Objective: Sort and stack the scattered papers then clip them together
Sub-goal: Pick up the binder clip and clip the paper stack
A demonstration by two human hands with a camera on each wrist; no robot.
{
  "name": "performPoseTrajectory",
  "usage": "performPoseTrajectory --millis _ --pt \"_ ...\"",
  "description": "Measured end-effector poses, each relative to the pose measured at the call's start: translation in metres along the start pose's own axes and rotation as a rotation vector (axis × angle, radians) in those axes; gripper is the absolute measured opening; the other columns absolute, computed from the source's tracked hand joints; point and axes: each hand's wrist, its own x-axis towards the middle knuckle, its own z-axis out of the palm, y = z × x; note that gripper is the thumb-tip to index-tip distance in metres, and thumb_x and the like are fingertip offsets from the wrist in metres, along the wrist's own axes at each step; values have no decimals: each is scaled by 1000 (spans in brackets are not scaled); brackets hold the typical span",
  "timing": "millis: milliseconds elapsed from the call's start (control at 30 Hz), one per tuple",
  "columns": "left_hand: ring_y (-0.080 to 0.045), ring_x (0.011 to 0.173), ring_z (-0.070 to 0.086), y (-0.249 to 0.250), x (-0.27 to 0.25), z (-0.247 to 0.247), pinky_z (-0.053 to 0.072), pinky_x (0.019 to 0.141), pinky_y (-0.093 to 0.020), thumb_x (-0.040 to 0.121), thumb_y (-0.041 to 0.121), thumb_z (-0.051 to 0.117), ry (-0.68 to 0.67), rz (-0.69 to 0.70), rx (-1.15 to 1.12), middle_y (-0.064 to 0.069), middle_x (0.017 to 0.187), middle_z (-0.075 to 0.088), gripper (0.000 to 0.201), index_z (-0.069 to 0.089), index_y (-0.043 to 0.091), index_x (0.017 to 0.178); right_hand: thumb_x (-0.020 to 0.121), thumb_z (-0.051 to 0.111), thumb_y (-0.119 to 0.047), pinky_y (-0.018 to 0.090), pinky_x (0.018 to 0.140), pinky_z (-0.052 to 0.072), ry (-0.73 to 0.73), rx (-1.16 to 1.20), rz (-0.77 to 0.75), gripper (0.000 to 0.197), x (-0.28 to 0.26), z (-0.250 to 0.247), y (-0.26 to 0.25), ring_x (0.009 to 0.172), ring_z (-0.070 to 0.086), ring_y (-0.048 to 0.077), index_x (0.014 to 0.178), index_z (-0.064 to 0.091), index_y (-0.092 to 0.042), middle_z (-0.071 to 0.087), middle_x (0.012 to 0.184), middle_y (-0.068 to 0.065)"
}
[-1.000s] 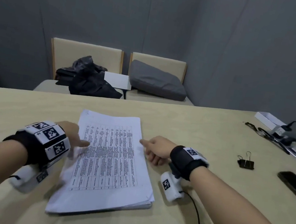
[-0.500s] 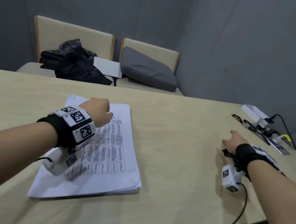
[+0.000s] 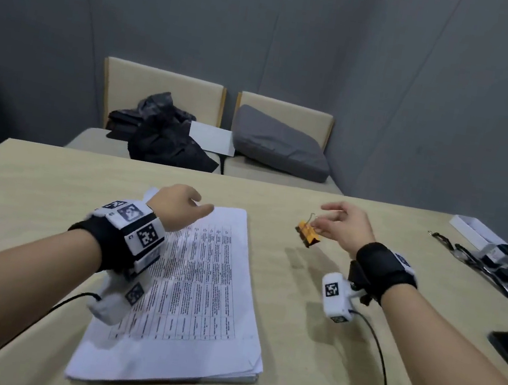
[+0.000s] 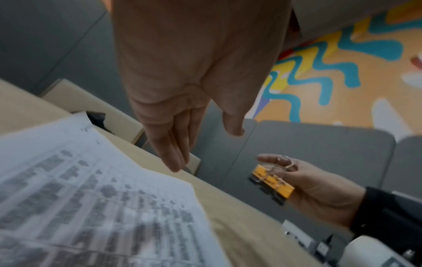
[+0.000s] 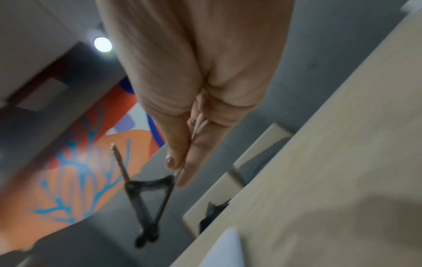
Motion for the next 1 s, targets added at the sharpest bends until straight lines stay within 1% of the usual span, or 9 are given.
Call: performPoseTrajectory --millis 100,200,300,467,633,733,833,933,1000 --pt "-23 102 66 11 4 -2 54 91 -37 88 47 56 -230 -12 -401 -11 112 67 57 61 -1 117 81 68 11 25 65 60 -276 181 -47 37 -9 57 -44 66 70 17 113 55 0 68 81 16" --pt "-16 86 69 20 10 -4 58 78 -25 90 36 59 -325 -10 -607 -15 103 71 47 65 -5 112 81 69 9 28 68 60 -406 205 -96 37 -10 105 -63 72 71 19 114 57 -2 71 82 13" --pt "-9 64 67 15 18 -13 58 68 -19 88 24 64 -282 9 -642 -10 81 72 26 71 1 98 82 70 3 28 68 59 -366 200 -120 34 -2 135 -70 76 71 20 113 57 -4 72 86 14" --pt "-22 80 68 -7 45 -27 59 76 -25 88 19 66 -136 -10 -693 -15 84 73 12 72 10 82 89 65 -35 29 82 59 -429 287 66 39 19 159 -73 85 73 19 109 62 -2 73 97 12" --pt "-21 78 70 -15 75 -15 57 88 -39 84 25 70 -97 -42 -702 -18 89 74 18 74 8 83 85 73 -23 27 82 59 -481 156 56 29 45 167 -66 88 72 19 104 64 -3 72 104 16" --pt "-22 90 70 -16 97 -2 55 90 -39 83 42 68 -61 -7 -407 -11 96 75 38 74 8 99 83 75 -22 24 70 58 -377 142 77 28 64 167 -56 87 67 18 102 58 -10 67 104 15" --pt "-22 114 59 -18 111 12 47 98 -34 78 53 67 -176 39 86 -8 124 63 65 59 8 125 82 75 -28 21 65 52 -246 74 123 39 85 160 -33 86 62 14 108 54 -10 64 101 9" --pt "-23 101 57 -20 114 25 50 85 -35 66 61 72 -301 96 401 -3 110 59 66 61 14 110 69 82 -46 25 71 55 -317 85 243 56 97 151 -3 80 64 15 102 57 -9 66 101 6" --pt "-21 94 53 -23 116 32 50 81 -36 60 62 74 -323 121 474 0 103 53 64 58 17 103 67 81 -41 26 79 57 -285 248 300 55 101 147 12 82 67 16 100 58 -4 68 103 7"
